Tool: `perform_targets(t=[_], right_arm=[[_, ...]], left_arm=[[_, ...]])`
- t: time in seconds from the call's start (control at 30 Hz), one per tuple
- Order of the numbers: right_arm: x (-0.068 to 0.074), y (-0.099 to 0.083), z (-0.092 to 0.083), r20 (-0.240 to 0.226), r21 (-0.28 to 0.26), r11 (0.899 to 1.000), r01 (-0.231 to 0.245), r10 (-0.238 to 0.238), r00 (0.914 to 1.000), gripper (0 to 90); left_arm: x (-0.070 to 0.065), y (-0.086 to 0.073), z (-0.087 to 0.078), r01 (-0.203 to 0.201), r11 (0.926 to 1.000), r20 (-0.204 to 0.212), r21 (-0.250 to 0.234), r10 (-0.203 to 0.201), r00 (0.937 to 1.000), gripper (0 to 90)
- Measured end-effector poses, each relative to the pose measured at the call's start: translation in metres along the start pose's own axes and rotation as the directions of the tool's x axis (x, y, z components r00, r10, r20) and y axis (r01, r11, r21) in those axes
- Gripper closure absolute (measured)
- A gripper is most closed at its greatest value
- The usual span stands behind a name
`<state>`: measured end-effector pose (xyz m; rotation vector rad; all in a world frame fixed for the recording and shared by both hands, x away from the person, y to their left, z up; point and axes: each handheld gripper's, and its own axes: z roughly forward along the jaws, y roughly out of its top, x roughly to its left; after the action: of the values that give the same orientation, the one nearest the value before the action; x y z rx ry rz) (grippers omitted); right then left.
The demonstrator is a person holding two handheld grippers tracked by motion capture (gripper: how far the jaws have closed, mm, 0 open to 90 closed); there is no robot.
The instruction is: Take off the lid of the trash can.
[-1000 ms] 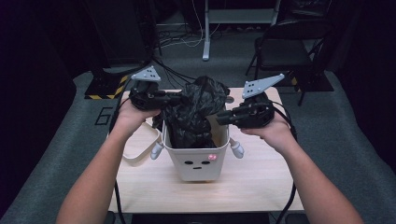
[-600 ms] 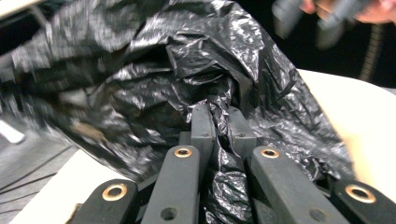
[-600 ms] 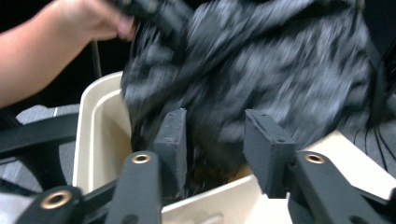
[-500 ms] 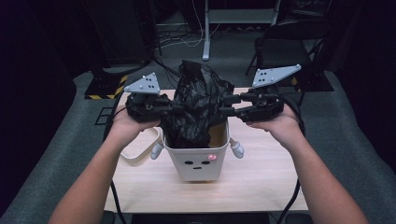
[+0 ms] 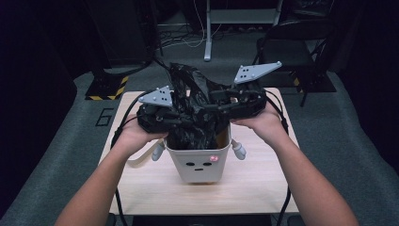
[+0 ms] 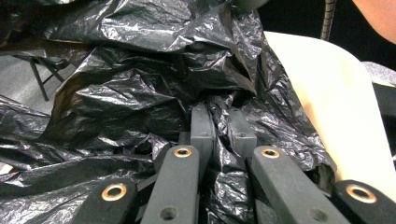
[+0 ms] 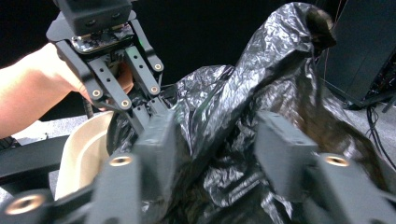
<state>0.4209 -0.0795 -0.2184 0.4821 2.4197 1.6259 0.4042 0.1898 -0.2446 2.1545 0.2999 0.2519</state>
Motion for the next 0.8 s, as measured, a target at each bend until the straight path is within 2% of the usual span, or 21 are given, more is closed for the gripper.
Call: perform_targets(t=[0.1, 0.17, 0.2, 0.27, 0.33, 0.43, 0.53, 0.67, 0.8], right_arm=[[0.001, 0.001, 0.004, -0.005, 0.025, 1.000, 0.015, -0.015, 0.9999, 72.9], [0.003, 0.000, 0.005, -0.012, 0.047, 0.998, 0.040, -0.039, 0.9992, 85.4], [0.003, -0.002, 0.005, -0.018, 0.051, 0.998, 0.046, -0.045, 0.9988, 88.4], [0.004, -0.006, 0.004, -0.027, 0.055, 0.997, 0.048, -0.047, 0.9985, 89.5], [0.005, -0.011, 0.001, -0.028, 0.053, 0.997, 0.048, -0.046, 0.9985, 89.7], [0.005, -0.021, -0.010, -0.027, 0.033, 0.999, 0.036, -0.035, 0.9990, 89.8], [0.005, -0.028, -0.020, -0.036, 0.005, 1.000, 0.027, -0.027, 0.9990, 89.7], [0.008, -0.035, -0.026, -0.042, -0.005, 1.000, 0.025, -0.025, 0.9988, 89.7], [0.012, -0.039, -0.028, -0.037, 0.011, 0.999, 0.032, -0.032, 0.9988, 89.8]], left_arm=[[-0.001, -0.001, -0.001, 0.003, 1.0000, 0.005, -0.006, -0.003, 1.0000, 82.4], [-0.001, -0.003, -0.003, 0.013, 0.9999, 0.016, -0.007, -0.013, 0.9998, 76.6], [-0.001, -0.003, -0.005, 0.022, 0.9997, 0.020, -0.011, -0.022, 0.9996, 73.4], [-0.003, -0.003, -0.015, 0.024, 0.9994, 0.015, -0.027, -0.024, 0.9996, 65.3], [-0.003, -0.003, -0.028, 0.017, 0.9988, -0.016, -0.045, -0.017, 0.9997, 58.9], [0.003, -0.007, -0.050, 0.039, 0.9966, -0.065, -0.072, -0.044, 0.9969, 54.5], [0.012, -0.011, -0.061, 0.069, 0.9940, -0.092, -0.085, -0.077, 0.9927, 52.9], [0.019, -0.014, -0.060, 0.100, 0.9901, -0.100, -0.098, -0.110, 0.9889, 44.8], [0.019, -0.014, -0.062, 0.116, 0.9839, -0.070, -0.136, -0.126, 0.9895, 41.9]])
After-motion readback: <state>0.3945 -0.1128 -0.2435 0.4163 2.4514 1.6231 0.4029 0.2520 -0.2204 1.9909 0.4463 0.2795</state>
